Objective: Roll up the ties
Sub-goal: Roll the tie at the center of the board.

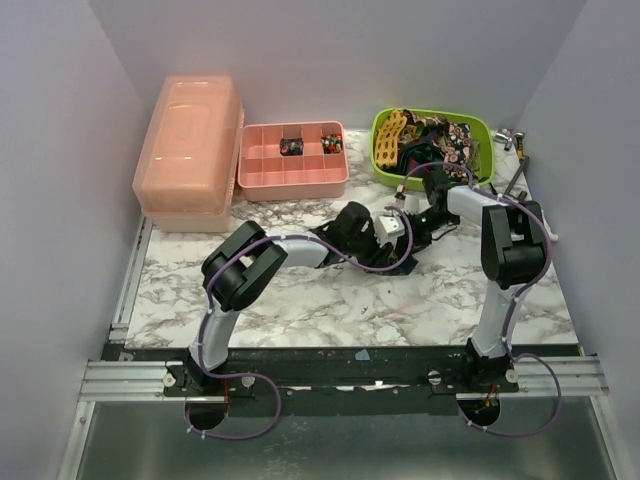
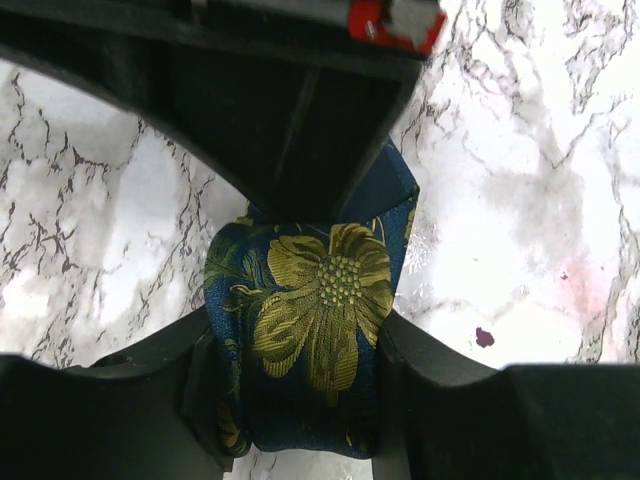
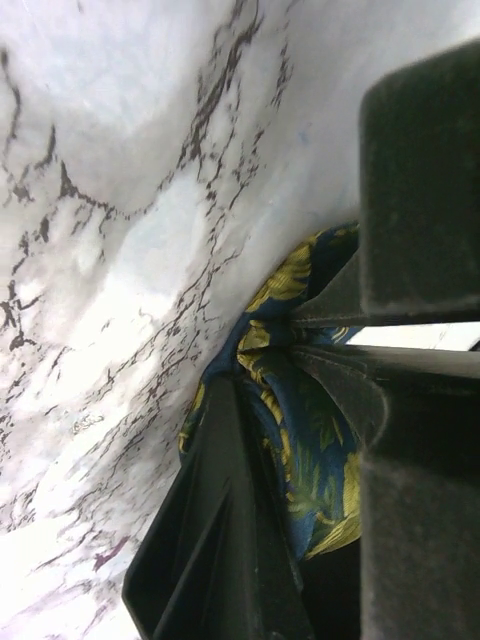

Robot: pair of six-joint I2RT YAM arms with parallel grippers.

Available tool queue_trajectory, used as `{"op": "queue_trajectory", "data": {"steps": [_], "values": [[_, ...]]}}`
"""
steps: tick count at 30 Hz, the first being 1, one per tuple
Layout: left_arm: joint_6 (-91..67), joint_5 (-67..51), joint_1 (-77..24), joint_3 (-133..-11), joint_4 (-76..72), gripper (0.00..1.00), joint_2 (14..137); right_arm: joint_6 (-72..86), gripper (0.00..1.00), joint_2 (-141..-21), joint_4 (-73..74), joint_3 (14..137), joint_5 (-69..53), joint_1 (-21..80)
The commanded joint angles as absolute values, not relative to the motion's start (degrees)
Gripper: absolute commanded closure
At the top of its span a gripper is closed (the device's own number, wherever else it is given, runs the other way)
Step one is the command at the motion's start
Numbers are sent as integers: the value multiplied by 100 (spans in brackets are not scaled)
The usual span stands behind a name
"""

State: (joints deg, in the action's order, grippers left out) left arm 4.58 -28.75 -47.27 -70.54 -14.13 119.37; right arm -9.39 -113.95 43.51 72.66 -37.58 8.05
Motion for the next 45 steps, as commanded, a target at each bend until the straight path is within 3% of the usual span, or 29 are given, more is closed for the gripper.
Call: {"op": "queue_trajectory", "data": {"steps": [1, 8, 17, 22, 27, 36, 39, 42, 45], "values": [[710, -2534, -4791, -6683, -678, 93, 11961, -1020, 83, -11281, 4761, 7653, -3810, 563], [365, -2576, -4782, -6770, -629, 99, 12074, -583, 86, -10575, 4730, 6798, -3884, 472], [297, -2998, -4695, -6766, -921, 98, 11761, -514, 99, -11438, 4035, 6742, -2548, 633], [832, -3221, -4687, -6827, -1213, 95, 11284, -423, 99, -11774, 3858, 6931, -2070, 633], [1468, -3296, -4731, -7267, -324, 93, 11373, -469, 100, -11875, 3737, 6924, -1983, 633], [1893, -2340, -4860, -7702, 1482, 94, 12291, -568, 99, -11784, 3807, 7102, -2227, 625], [1792, -2294, -4859, -7684, 1595, 92, 12425, -606, 89, -11386, 4046, 7079, -2889, 574], [1737, -2323, -4860, -7591, 1546, 87, 12454, -441, 63, -11061, 4478, 7279, -3409, 530], [1679, -2402, -4856, -7583, 1528, 83, 12478, -293, 47, -10751, 4695, 7374, -3954, 463]]}}
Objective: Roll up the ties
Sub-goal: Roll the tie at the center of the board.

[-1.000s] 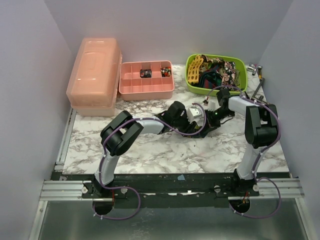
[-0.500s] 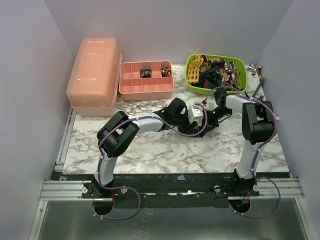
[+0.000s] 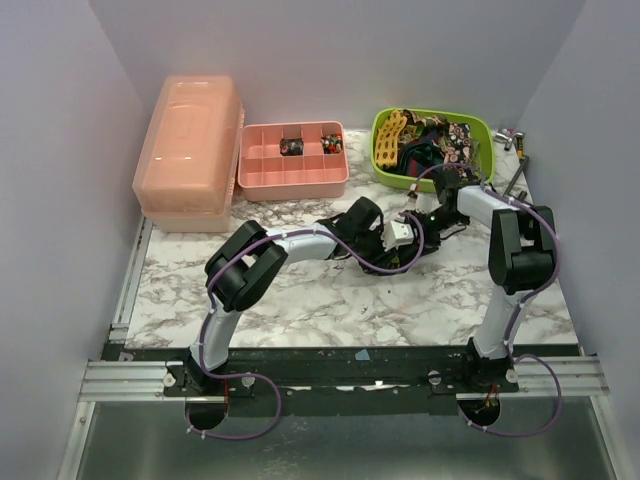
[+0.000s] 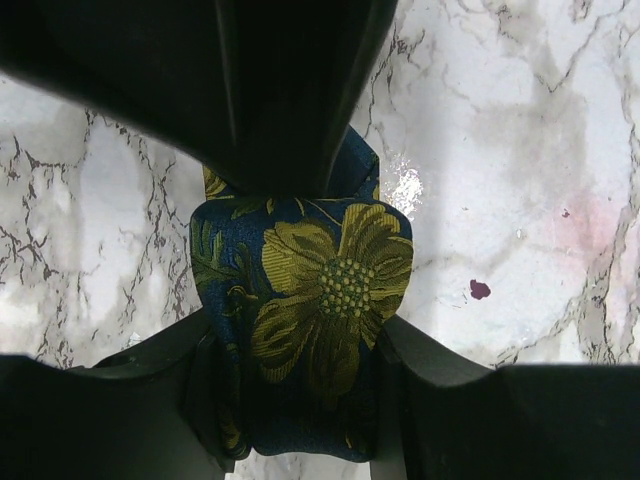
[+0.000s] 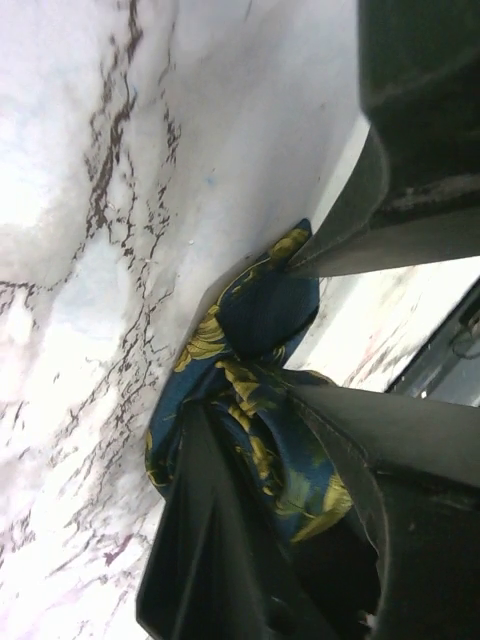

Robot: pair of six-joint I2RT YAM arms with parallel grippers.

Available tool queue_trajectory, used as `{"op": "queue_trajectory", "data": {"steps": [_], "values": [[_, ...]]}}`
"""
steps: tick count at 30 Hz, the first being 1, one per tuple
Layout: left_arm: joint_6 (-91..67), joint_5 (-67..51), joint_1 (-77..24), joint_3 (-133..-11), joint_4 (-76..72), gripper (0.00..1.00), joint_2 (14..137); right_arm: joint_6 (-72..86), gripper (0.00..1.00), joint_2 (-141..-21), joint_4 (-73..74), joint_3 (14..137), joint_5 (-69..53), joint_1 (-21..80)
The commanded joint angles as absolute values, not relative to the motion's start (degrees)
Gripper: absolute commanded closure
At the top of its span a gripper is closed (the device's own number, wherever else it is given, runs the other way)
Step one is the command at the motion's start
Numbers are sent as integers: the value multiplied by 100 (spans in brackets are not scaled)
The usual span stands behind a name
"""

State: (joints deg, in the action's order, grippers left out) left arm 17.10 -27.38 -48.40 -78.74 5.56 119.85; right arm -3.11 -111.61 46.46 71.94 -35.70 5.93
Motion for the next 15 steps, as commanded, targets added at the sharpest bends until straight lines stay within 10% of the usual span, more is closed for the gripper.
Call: {"op": "queue_trajectory", "data": {"steps": [1, 15], "values": [[1673, -2442, -4852, -7585, 1529, 83, 12476, -242, 45, -10632, 4715, 7344, -4099, 450], [1655, -2501, -4853, -7590, 1494, 80, 12418, 185, 41, -10872, 4305, 6791, -5181, 519]]}}
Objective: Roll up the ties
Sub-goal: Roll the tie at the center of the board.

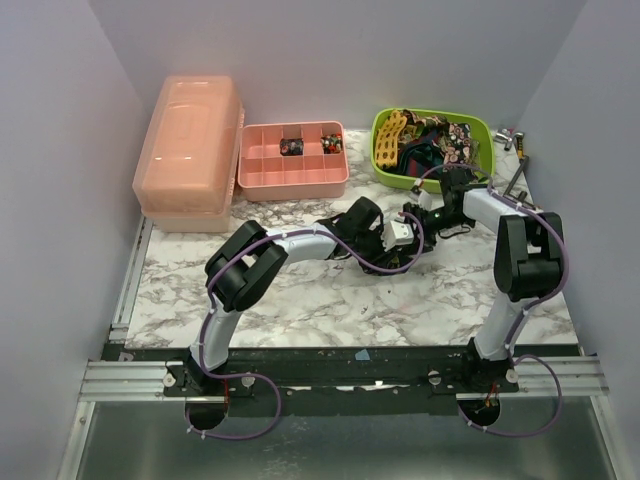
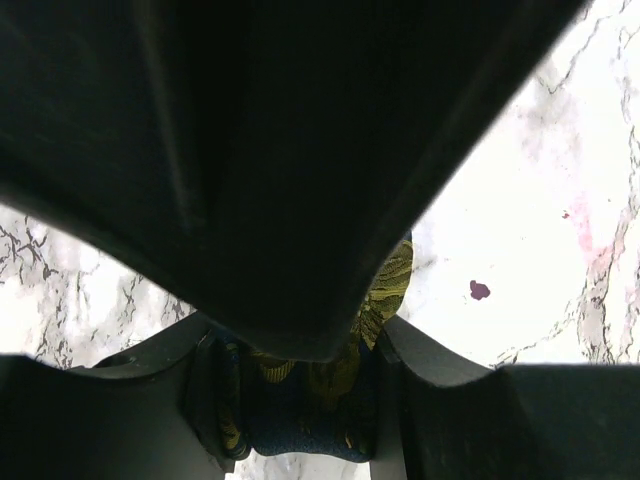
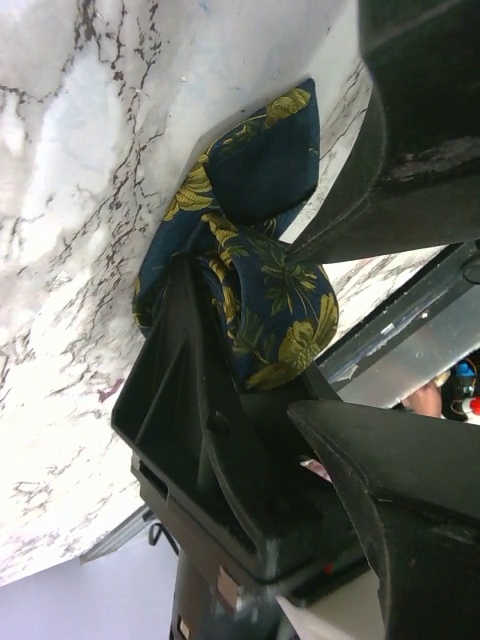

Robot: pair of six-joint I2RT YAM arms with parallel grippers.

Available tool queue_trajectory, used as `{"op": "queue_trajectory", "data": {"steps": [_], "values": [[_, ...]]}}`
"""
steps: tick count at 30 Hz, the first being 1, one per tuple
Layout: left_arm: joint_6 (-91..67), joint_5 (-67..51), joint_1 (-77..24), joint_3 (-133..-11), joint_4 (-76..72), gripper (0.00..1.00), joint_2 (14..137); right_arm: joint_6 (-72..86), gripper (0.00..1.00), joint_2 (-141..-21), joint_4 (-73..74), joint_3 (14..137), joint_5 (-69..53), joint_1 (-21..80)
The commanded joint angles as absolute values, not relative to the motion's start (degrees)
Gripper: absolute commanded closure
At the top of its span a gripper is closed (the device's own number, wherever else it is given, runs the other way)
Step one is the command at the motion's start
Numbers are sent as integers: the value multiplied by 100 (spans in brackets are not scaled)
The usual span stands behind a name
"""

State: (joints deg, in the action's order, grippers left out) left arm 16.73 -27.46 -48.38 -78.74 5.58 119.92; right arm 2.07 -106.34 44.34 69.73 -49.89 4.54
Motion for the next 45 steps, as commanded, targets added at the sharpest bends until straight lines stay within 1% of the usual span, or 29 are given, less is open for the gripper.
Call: {"op": "queue_trajectory", "data": {"steps": [1, 3, 4, 5, 8, 9, 10, 12, 21, 26, 30, 31, 34, 35, 36, 37, 40, 41, 42, 43, 44, 45], "values": [[1633, -2515, -4852, -7610, 1502, 80, 12417, 120, 43, -10962, 4327, 6784, -5171, 519], [1617, -2545, -4852, -7644, 1490, 79, 12410, 111, 48, -11075, 4268, 6785, -5220, 519], [1602, -2558, -4852, -7669, 1498, 78, 12410, 123, 53, -11098, 4199, 6785, -5228, 523], [1583, -2574, -4858, -7693, 1507, 77, 12410, 130, 60, -11113, 4151, 6790, -5212, 519], [1541, -2710, -4843, -7656, 1394, 71, 12334, 61, 90, -11210, 4201, 6858, -4958, 514], [1519, -2751, -4835, -7602, 1289, 67, 12284, -157, 98, -11272, 4251, 6893, -4843, 505], [1487, -2791, -4821, -7541, 1182, 64, 12235, -260, 100, -11329, 4324, 6935, -4736, 493], [1406, -2905, -4776, -7452, 928, 59, 12137, -395, 100, -11413, 4388, 6978, -4522, 434], [1010, -3372, -4686, -7151, -221, 48, 11764, -790, 100, -11478, 4190, 6919, -3724, 395], [726, -3615, -4692, -7163, -621, 47, 11789, -801, 100, -11529, 4097, 6908, -3639, 395], [626, -3683, -4694, -7251, -706, 55, 11918, -787, 100, -11562, 4045, 6934, -3630, 396], [635, -3638, -4703, -7303, -645, 59, 11955, -790, 100, -11574, 4043, 6935, -3622, 395], [835, -3359, -4724, -7377, -202, 84, 12039, -815, 100, -11558, 4213, 7035, -3681, 389], [964, -3265, -4727, -7353, -51, 88, 12062, -817, 99, -11544, 4404, 7120, -3779, 367], [1087, -3172, -4728, -7318, 173, 93, 12085, -826, 95, -11523, 4594, 7229, -3895, 309], [1213, -3066, -4729, -7274, 328, 95, 12124, -833, 88, -11503, 4830, 7320, -4035, 240], [1510, -2875, -4729, -7052, 557, 98, 12136, -942, 62, -11334, 5347, 7460, -4431, -110], [1537, -2849, -4735, -6968, 523, 98, 12108, -896, 48, -11246, 5397, 7443, -4536, -213], [1554, -2850, -4733, -6907, 510, 98, 12092, -817, 37, -11136, 5370, 7409, -4546, -294], [1564, -2852, -4732, -6900, 533, 98, 12106, -753, 29, -11051, 5317, 7356, -4504, -329], [1562, -2876, -4729, -6920, 563, 99, 12130, -714, 23, -10970, 5220, 7308, -4451, -338], [1556, -2878, -4729, -6945, 579, 99, 12142, -641, 13, -10899, 5069, 7198, -4436, -334]]}}
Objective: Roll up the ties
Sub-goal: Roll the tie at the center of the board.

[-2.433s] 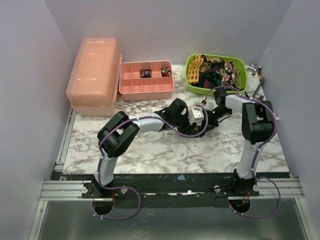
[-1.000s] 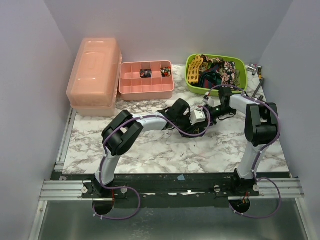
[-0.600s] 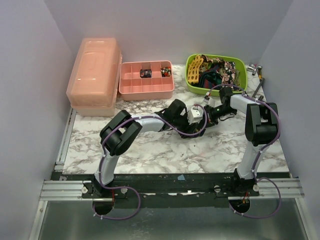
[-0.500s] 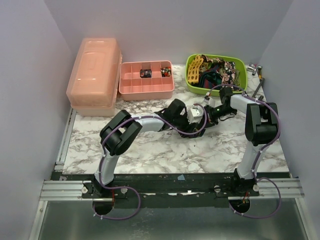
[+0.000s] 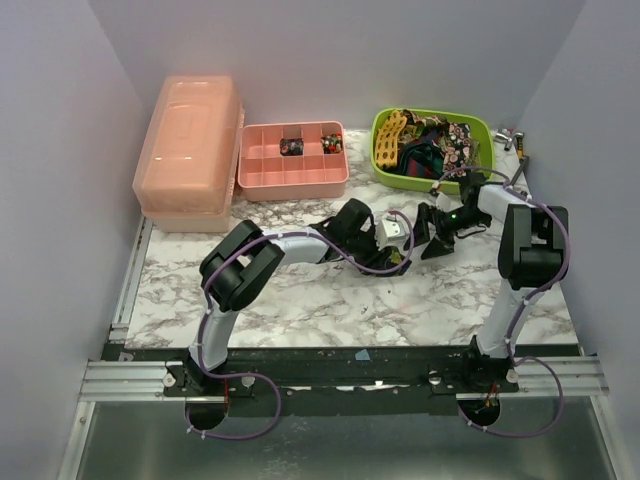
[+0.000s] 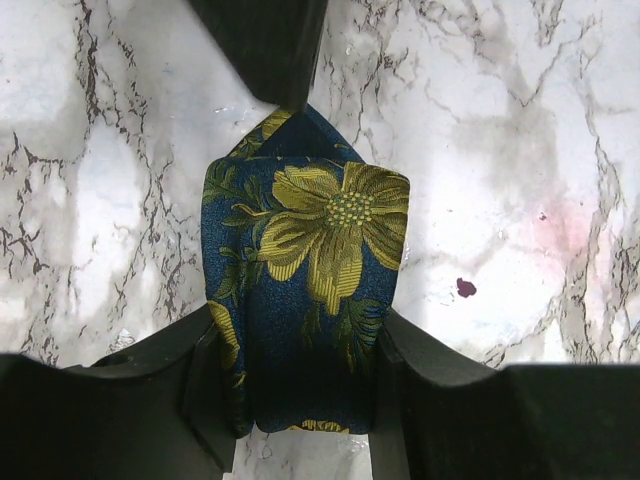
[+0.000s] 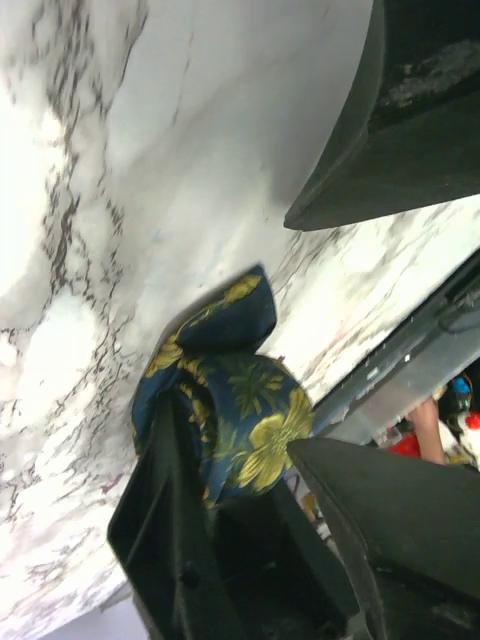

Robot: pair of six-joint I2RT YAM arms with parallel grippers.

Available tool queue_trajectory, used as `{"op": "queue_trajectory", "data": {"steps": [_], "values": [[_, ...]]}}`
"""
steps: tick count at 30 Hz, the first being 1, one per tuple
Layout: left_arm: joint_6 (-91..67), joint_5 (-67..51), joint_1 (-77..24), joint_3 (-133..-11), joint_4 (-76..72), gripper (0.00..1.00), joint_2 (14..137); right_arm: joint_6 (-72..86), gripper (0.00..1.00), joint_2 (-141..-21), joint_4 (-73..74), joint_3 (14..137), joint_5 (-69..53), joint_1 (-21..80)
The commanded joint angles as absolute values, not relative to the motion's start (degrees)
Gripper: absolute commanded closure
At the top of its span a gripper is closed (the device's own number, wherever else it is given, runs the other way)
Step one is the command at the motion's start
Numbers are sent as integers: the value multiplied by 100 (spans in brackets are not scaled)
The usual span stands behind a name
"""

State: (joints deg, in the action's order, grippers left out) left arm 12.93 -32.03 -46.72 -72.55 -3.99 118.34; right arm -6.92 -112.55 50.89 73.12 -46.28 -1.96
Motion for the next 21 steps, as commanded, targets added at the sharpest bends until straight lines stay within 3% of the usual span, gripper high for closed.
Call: {"op": "queue_trajectory", "data": {"steps": [1, 2, 8, 11, 16, 21], "values": [[1547, -2885, -4731, -6971, 588, 99, 12167, -529, 6, -10871, 4879, 7095, -4378, -334], [1547, -2894, -4730, -7007, 601, 99, 12180, -424, 1, -10898, 4760, 7027, -4345, -328], [1597, -2892, -4729, -7177, 677, 99, 12232, -294, 1, -11362, 4226, 6704, -4429, -174], [1617, -2886, -4729, -7250, 721, 98, 12260, -211, 5, -11499, 4014, 6552, -4917, -32], [1600, -2891, -4735, -7227, 730, 98, 12261, -252, 22, -11347, 3916, 6393, -5818, -26], [1578, -2888, -4728, -7223, 723, 98, 12287, -372, 29, -11097, 3993, 6256, -6373, -26]]}}
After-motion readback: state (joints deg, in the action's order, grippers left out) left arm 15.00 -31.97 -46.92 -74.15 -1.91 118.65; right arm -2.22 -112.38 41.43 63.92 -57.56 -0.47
